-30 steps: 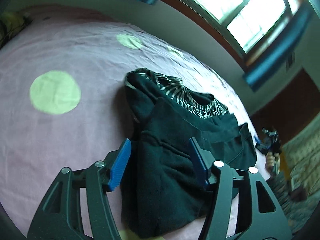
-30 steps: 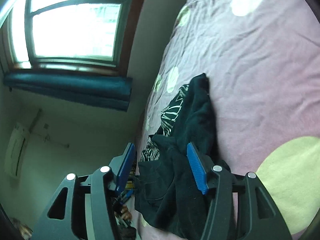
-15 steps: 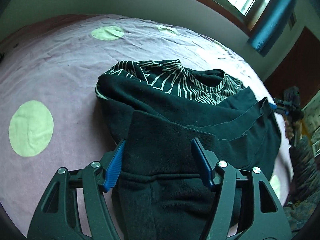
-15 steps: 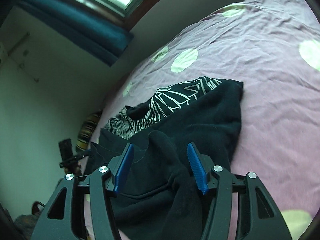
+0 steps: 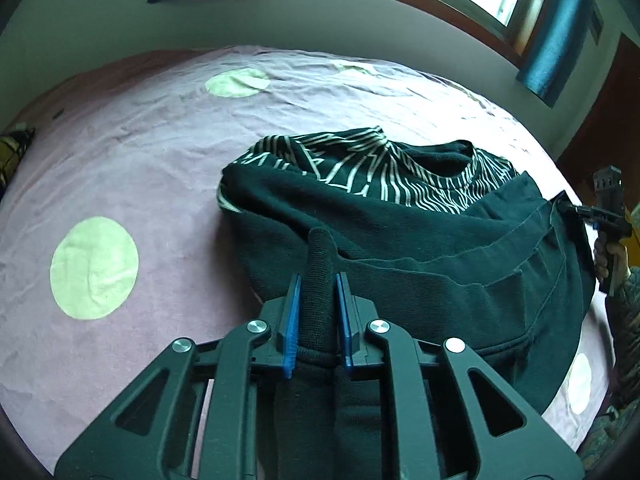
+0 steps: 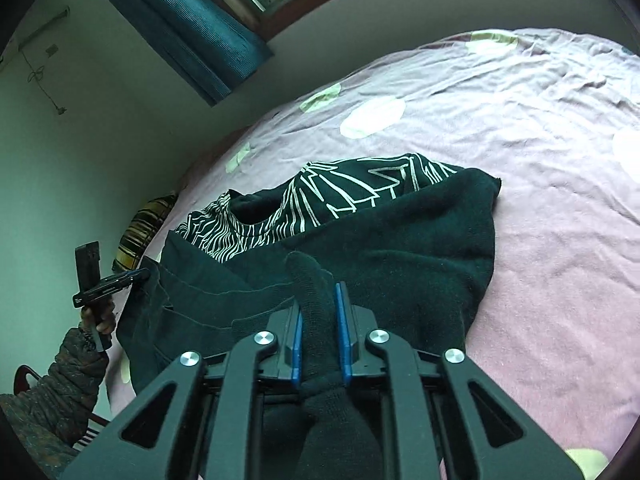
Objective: Fold small clothes
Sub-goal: 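Grasp the sweatshirt hem with both grippers and lift it toward the collar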
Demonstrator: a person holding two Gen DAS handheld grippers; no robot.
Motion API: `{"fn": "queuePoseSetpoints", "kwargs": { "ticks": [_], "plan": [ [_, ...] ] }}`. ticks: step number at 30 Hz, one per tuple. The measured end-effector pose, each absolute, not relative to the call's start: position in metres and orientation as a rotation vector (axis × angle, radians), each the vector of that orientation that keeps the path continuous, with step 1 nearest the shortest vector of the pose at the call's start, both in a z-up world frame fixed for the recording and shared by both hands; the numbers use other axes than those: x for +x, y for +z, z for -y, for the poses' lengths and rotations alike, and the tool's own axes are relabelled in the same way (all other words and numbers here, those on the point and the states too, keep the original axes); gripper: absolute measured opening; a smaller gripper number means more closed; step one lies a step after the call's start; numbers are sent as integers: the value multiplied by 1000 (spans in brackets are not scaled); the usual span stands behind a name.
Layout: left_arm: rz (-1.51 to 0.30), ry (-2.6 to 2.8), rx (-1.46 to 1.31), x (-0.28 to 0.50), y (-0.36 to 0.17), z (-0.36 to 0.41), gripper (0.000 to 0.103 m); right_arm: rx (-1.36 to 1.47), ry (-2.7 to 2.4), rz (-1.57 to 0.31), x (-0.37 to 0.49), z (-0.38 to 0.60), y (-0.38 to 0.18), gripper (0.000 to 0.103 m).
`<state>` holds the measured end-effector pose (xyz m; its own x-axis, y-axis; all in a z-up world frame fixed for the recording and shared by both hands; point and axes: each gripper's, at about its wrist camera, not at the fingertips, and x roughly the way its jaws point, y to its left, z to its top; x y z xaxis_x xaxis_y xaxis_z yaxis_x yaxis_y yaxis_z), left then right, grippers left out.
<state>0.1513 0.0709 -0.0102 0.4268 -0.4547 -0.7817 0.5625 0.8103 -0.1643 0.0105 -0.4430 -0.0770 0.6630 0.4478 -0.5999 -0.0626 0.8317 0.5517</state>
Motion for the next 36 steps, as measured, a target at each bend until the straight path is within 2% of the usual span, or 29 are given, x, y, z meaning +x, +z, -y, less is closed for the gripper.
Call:
{"fn": "queuePoseSetpoints", "kwargs": {
  "ticks": [1, 3, 5, 6, 7, 16, 22, 26, 33, 36],
  "plan": [
    [-939, -640, 140, 152, -11, -68, 25, 522, 303, -797, 10, 441, -77, 13],
    [-956, -628, 157, 155, -16, -64, 30, 530, 302, -787, 10, 441, -77, 13],
    [-989, -592, 172, 159, -23, -61, 25, 542, 303, -783, 10, 441, -77, 12],
    [-992, -571, 171, 160, -23, -61, 11, 545, 299, -781, 10, 441, -76, 12],
    [-985, -560, 157, 159, -21, -62, 9, 546, 295, -778, 9, 441, -76, 12],
    [-809, -486, 66, 155, 44, -69, 5, 504, 273, -627, 1, 445, -18, 9],
    [-748, -437, 3, 208, 78, -56, 5, 535, 246, -544, 45, 469, 13, 7],
    [-777, -389, -10, 255, 58, -39, 5, 567, 203, -557, 94, 484, 0, 7],
    [-950, -252, 64, 309, -39, -16, 6, 662, 85, -813, 164, 495, -100, 7],
    [-981, -226, 41, 316, -57, -25, 8, 792, 105, -834, 163, 509, -127, 7]
  ]
}}
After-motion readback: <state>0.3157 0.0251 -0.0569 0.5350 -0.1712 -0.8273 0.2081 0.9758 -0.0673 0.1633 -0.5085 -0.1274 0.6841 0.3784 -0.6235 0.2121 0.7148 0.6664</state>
